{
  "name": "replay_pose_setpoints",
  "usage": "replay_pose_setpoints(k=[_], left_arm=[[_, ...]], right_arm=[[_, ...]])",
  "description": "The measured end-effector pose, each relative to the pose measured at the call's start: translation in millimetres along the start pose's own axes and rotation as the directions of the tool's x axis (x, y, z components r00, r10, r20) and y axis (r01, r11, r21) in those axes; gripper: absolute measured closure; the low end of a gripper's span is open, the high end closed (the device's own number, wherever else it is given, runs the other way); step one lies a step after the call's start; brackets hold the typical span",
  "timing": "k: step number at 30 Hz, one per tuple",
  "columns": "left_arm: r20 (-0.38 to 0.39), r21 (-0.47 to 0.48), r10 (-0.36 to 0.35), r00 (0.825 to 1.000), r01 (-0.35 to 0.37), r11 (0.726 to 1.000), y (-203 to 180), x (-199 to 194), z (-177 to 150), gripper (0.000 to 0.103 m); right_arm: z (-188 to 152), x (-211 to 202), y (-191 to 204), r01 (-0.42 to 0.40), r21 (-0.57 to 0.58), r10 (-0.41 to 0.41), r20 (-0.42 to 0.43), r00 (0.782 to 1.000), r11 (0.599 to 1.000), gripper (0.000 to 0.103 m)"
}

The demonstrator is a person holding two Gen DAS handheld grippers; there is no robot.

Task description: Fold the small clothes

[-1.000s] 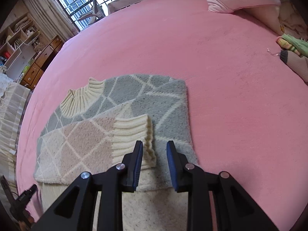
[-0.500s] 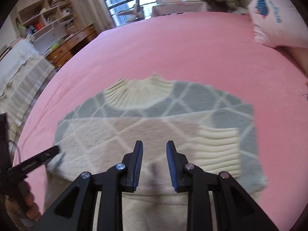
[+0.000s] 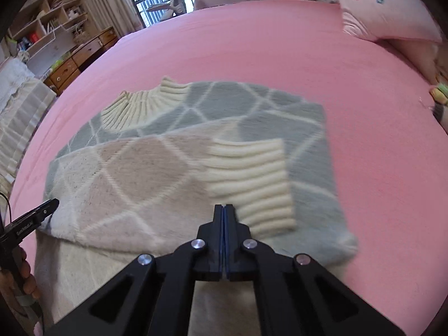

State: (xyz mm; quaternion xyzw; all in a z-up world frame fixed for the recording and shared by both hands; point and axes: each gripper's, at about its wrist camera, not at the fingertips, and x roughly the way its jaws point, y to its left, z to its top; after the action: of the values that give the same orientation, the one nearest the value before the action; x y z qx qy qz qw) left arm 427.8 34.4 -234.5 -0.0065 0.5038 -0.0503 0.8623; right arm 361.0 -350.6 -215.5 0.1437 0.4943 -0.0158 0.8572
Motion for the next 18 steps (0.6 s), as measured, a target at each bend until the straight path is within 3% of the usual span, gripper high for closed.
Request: replay_pose_setpoints(k=[1, 3, 4, 7, 11, 18], left_arm=[[-0.001, 0.001, 0.011, 1.000, -0.011, 1.000, -2, -2, 0, 0.078], [0.002, 0.010, 0.042, 0.999, -0.042, 0.999, -7, -14, -2, 0.078], [0.004, 0.011, 0.045, 0.999, -0.045, 0.999, -9, -25, -5, 0.078], [0.039, 0.002, 0.002, 0.999, -0.002, 1.000, -8, -61, -19, 0.073], [0.077, -0.034, -0.026, 0.997, 0.028, 0.999, 1, -113, -46, 0.046], [0.154, -0.134, -0.104, 0.983, 0.125, 0.983, 22, -203, -92, 0.031]], right_arm=[[-4, -8, -2, 0.004, 0.006, -0.004, 0.007, 1.000, 1.000, 0.103], [-15, -24, 1, 0.129, -0.028, -0.128, 0.020, 0.992, 0.991, 0.102], [-23, -34, 2, 0.139, -0.047, -0.138, 0.031, 0.990, 0.989, 0.097], [-50, -67, -1, 0.111, -0.058, -0.108, 0.051, 0.993, 0.992, 0.097], [-87, -118, -3, 0.084, -0.065, -0.079, 0.086, 0.993, 0.994, 0.097], [-124, -198, 3, 0.064, -0.056, -0.053, 0.174, 0.983, 0.996, 0.096]])
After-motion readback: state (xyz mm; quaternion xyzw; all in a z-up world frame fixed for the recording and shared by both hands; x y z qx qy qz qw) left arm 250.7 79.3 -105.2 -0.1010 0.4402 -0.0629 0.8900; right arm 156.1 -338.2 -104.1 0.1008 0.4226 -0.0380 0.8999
